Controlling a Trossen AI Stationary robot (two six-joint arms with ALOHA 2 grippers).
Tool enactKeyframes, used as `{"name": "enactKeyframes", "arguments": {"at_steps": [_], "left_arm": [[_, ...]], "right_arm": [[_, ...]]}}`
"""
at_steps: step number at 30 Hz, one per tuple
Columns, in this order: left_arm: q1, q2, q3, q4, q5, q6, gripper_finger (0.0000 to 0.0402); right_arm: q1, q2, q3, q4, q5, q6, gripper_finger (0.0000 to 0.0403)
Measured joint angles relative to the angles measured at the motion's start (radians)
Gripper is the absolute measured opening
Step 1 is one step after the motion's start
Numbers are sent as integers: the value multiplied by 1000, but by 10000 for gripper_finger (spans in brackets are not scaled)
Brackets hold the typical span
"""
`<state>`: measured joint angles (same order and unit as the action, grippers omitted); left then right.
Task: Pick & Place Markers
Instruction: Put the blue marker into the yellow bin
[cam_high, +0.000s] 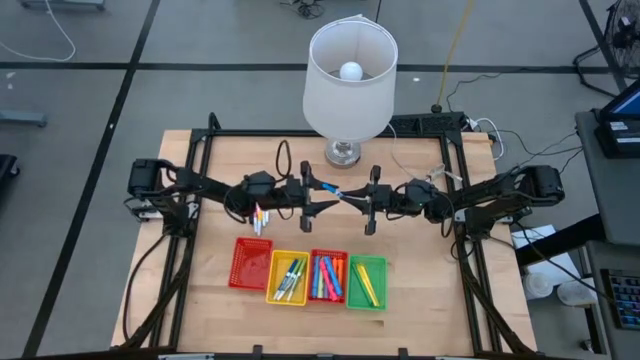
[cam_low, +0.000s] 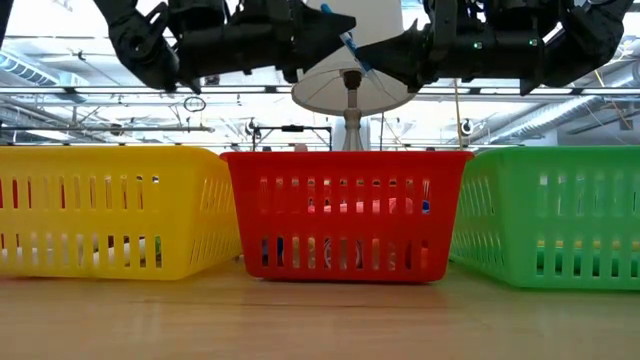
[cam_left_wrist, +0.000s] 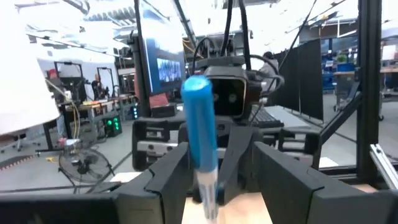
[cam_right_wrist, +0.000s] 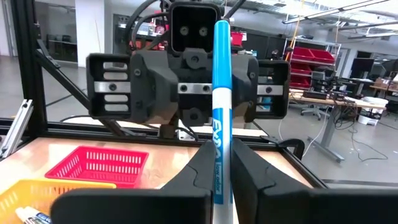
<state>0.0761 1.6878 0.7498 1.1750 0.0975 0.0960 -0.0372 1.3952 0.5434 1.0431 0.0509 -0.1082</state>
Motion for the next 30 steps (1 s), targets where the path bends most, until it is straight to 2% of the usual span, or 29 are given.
{"name": "enactKeyframes", "arguments": {"at_steps": [23,26,30], "left_arm": [[11,2,10,-35,-20,-12,181],[10,1,10,-42,-19,-4,165],[14,1,37,-98,-19,-12,109]], "right_arm": [[0,0,0,4,0,-9,18],[0,0,0,4,0,-9,18],[0,0,0,4,0,-9,18]]}}
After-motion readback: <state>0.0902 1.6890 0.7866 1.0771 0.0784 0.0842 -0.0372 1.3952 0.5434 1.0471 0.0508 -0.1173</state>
